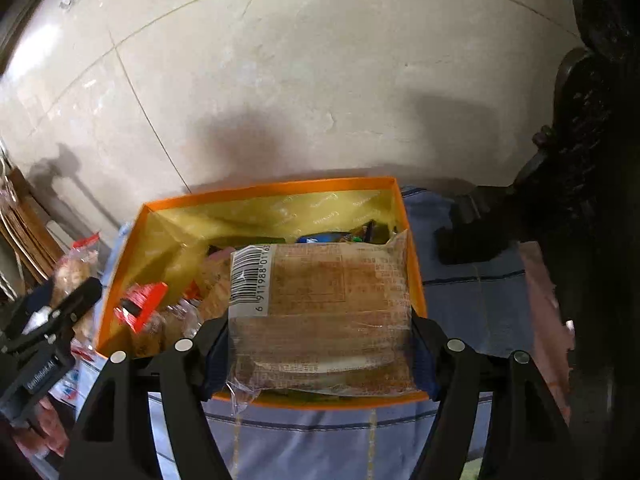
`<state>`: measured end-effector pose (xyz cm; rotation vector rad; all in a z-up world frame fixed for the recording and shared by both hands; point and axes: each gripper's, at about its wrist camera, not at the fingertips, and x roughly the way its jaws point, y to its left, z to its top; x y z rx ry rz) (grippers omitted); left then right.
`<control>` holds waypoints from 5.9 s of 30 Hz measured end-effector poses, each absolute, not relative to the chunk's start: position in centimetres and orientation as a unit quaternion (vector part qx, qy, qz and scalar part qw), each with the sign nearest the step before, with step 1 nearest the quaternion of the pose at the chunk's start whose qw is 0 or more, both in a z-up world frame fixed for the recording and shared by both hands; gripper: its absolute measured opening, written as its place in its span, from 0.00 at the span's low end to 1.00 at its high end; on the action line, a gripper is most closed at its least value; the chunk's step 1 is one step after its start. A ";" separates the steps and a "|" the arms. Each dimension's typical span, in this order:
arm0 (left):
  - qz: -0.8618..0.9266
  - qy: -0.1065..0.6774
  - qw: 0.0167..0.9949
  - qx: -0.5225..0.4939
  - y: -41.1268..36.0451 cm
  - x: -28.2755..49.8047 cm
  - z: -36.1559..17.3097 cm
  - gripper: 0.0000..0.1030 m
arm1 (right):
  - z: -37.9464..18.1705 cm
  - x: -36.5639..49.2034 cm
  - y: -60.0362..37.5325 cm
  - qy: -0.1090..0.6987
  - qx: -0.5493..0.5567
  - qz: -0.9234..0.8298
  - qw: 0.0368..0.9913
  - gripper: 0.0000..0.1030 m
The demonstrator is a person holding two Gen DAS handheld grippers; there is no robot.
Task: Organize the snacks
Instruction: 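Grasp a pink-labelled biscuit bag with the left gripper while the right grasps a green grape candy bag, then carry both bags over the orange box and release them, then grasp a bread pack with the left gripper while the right grasps a clear puff bag, then carry the bread pack and puff bag into the orange box and release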
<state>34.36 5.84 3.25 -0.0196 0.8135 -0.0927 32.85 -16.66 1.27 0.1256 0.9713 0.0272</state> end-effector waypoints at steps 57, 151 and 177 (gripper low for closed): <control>-0.206 0.491 0.844 0.059 2.7 1.5 -13.9 0.47 | -14.9 14.0 -28.4 0.574 0.022 -0.041 0.818 0.42; -0.330 0.440 0.823 0.142 2.8 8.0 -13.7 0.96 | -16.3 9.4 -21.9 0.588 0.045 0.037 0.807 0.97; -0.286 0.388 0.870 0.106 3.0 10.9 -2.6 0.33 | -5.5 10.5 -18.3 0.484 0.027 0.015 0.875 0.38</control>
